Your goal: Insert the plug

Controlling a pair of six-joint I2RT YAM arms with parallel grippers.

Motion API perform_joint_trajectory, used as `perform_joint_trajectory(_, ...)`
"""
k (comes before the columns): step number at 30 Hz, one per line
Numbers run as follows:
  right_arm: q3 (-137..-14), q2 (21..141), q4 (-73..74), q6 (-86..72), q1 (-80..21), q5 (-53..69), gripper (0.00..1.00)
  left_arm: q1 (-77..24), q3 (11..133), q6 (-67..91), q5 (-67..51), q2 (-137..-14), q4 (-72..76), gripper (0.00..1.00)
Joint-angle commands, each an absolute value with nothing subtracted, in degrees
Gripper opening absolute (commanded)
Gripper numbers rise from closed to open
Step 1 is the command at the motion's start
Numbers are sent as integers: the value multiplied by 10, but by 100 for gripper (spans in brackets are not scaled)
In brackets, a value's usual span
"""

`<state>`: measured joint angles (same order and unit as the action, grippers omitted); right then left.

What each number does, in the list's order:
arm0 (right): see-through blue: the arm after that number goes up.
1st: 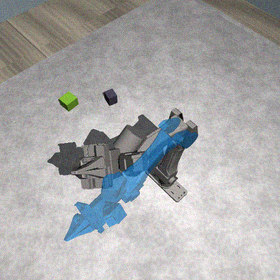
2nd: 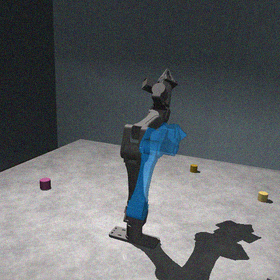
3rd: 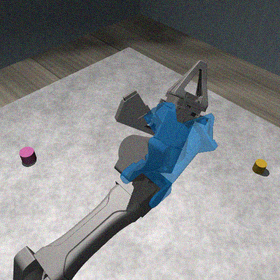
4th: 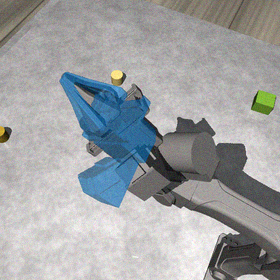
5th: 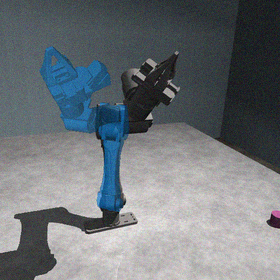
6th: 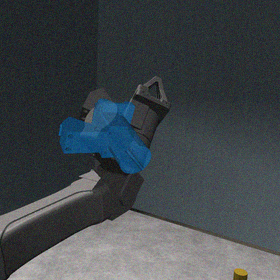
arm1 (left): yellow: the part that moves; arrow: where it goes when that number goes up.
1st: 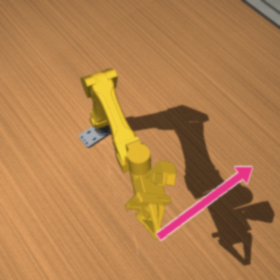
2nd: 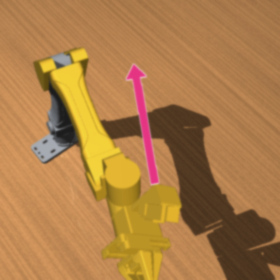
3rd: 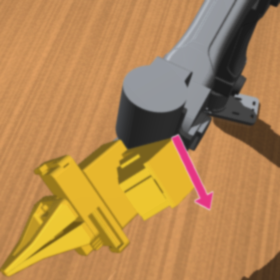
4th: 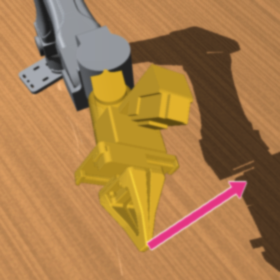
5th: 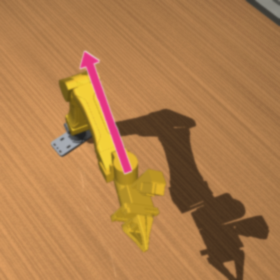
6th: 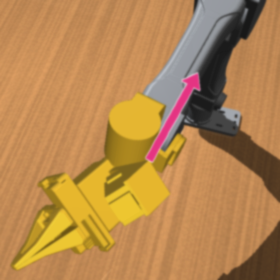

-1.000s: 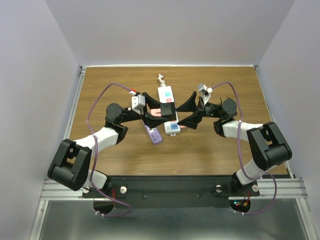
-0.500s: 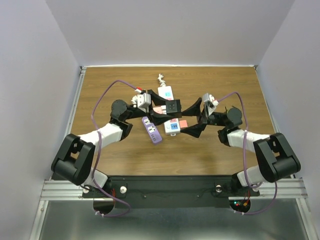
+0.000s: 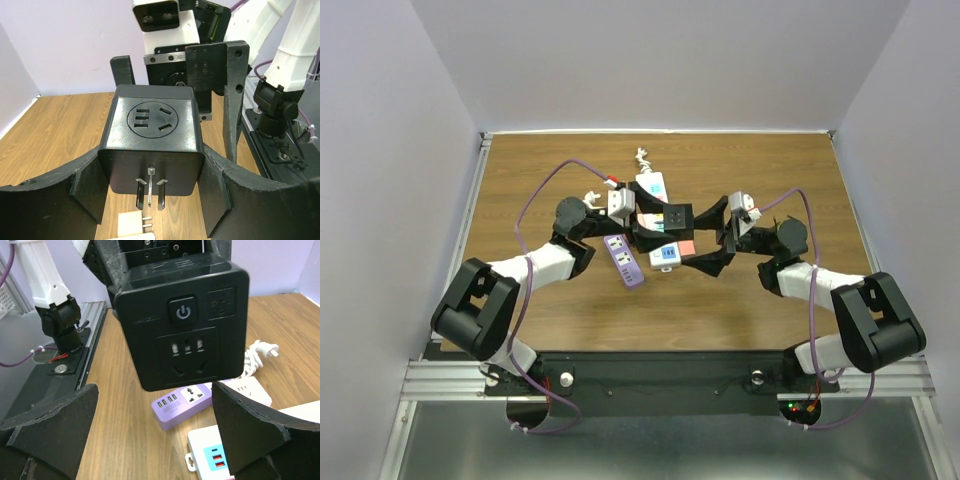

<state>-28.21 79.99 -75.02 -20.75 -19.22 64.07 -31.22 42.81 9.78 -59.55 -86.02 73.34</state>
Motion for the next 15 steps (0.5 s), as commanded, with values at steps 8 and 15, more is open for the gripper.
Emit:
perform_joint_trajectory(8,-290,782,-966,-163,-197,621,100,-325,434,77,-600,-839,759,0)
perform_joint_trajectory(15,-294,778,-950,-140,-196,599,100,-335,430,69,-604,-838,754,0)
